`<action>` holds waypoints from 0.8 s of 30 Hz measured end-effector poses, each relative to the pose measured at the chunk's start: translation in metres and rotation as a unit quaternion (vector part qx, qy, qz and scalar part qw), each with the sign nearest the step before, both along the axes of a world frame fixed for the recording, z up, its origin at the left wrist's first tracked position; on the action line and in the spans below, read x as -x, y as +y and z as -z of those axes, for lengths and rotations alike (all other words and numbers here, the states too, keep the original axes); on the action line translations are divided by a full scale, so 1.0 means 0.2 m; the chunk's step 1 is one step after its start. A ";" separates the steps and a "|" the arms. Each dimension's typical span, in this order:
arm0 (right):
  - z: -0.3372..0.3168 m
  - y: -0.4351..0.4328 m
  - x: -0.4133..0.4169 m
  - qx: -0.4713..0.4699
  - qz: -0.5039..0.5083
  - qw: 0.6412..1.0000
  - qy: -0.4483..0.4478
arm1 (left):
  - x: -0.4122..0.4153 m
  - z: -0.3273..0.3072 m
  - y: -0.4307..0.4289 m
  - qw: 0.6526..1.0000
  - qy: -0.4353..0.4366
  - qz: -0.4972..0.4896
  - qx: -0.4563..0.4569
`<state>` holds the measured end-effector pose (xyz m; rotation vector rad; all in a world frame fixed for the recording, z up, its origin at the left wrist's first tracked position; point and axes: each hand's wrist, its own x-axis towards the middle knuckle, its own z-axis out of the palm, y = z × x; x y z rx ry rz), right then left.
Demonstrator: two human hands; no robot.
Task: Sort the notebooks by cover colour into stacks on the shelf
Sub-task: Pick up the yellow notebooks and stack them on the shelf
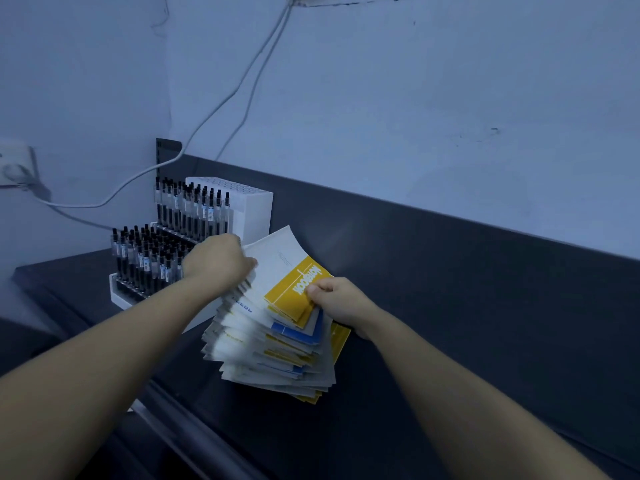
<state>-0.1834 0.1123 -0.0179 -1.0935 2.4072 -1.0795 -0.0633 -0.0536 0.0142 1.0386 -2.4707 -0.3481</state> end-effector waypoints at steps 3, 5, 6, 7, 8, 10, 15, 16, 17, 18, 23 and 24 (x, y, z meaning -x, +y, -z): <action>0.00 -0.01 0.00 -0.002 -0.004 1.000 -0.016 | -0.01 0.00 0.01 0.997 -0.024 -0.007 0.069; 0.01 -0.02 -0.01 0.002 -0.004 1.000 -0.024 | -0.01 0.01 0.01 0.998 -0.019 0.001 0.057; 0.01 -0.02 -0.01 0.007 -0.006 1.000 -0.027 | -0.01 0.01 0.00 0.999 -0.009 0.009 0.033; 0.00 -0.02 -0.02 0.012 -0.009 0.999 -0.030 | 0.00 0.02 -0.01 1.000 0.007 0.017 -0.001; 0.00 -0.02 -0.03 0.016 -0.008 0.999 -0.035 | 0.00 0.01 -0.01 0.998 0.029 0.023 -0.043; -0.01 -0.03 -0.04 0.022 -0.006 0.999 -0.047 | -0.01 -0.01 -0.01 0.990 0.076 0.023 -0.121; -0.02 -0.07 -0.03 0.060 0.063 0.992 -0.089 | -0.05 -0.06 0.03 0.914 0.203 0.034 -0.351; -0.02 -0.07 -0.03 0.073 0.081 0.988 -0.113 | -0.05 -0.06 0.03 0.901 0.214 0.037 -0.376; -0.04 -0.06 -0.03 0.092 0.092 0.980 -0.151 | -0.05 -0.06 0.03 0.892 0.219 0.040 -0.393; -0.05 -0.06 -0.04 0.117 0.095 0.968 -0.199 | -0.05 -0.06 0.03 0.887 0.222 0.041 -0.402; -0.10 0.00 -0.09 0.207 0.103 0.914 -0.334 | -0.05 -0.07 0.08 0.884 0.224 0.051 -0.407; -0.10 0.01 -0.10 0.205 0.108 0.915 -0.329 | -0.06 -0.07 0.09 0.885 0.223 0.053 -0.405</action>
